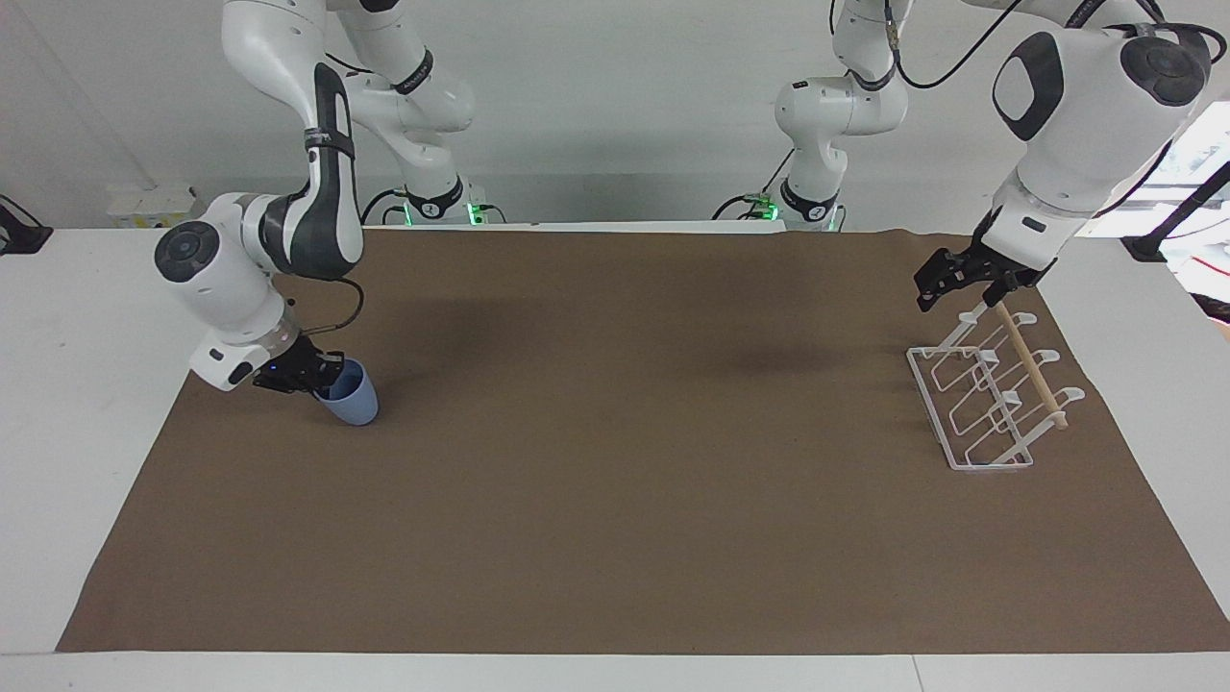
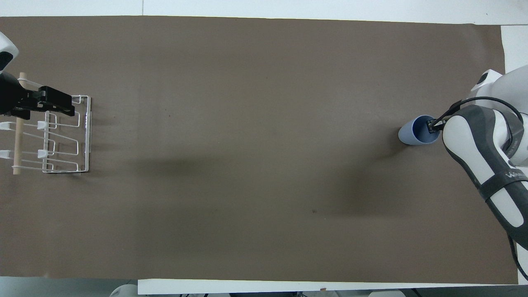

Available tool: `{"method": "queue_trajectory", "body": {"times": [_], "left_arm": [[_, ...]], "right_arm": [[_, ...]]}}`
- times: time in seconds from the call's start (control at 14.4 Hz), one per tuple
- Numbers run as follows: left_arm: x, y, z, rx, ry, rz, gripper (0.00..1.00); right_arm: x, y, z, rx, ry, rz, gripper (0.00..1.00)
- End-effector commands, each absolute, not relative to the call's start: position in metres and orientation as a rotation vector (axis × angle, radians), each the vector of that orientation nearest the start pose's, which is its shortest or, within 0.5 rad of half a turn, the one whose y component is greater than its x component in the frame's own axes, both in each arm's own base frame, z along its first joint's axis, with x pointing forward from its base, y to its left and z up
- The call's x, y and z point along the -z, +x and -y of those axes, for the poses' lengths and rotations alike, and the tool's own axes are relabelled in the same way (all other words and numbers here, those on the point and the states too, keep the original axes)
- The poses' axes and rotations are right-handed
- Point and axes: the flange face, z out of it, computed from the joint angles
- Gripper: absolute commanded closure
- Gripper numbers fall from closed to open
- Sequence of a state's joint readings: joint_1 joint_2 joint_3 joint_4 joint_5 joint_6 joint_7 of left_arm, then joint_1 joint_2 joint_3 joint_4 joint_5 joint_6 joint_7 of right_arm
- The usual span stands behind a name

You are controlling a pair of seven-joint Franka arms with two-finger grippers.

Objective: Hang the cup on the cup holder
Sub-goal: 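Close the right gripper on the blue cup rim, then lift the cup and tilt it sideways toward the left gripper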

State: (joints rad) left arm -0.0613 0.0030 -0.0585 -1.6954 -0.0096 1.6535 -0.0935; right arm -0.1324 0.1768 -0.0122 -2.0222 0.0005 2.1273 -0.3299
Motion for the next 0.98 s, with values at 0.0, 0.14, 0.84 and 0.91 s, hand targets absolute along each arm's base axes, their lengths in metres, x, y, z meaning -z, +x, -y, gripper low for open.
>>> {"method": "queue_trajectory", "body": {"times": [0.0, 0.14, 0.84, 0.91], "left_arm": [[-0.573, 0.547, 0.066, -0.041, -3.137, -0.046, 0.0], [-0.573, 0.547, 0.065, -0.036, -3.137, -0.043, 0.0], [-0.574, 0.549, 0.062, -0.012, -3.139, -0.029, 0.0], [-0.574, 0.549, 0.061, -0.017, -3.139, -0.026, 0.0]], "right_arm": [[-0.363, 0.565, 0.084, -0.091, -3.094, 0.311, 1.0], [-0.369, 0.567, 0.082, -0.082, -3.095, 0.317, 1.0], [-0.471, 0.582, -0.009, -0.081, -2.496, 0.13, 1.0], [-0.475, 0.583, -0.023, -0.072, -2.435, 0.121, 1.0]]}}
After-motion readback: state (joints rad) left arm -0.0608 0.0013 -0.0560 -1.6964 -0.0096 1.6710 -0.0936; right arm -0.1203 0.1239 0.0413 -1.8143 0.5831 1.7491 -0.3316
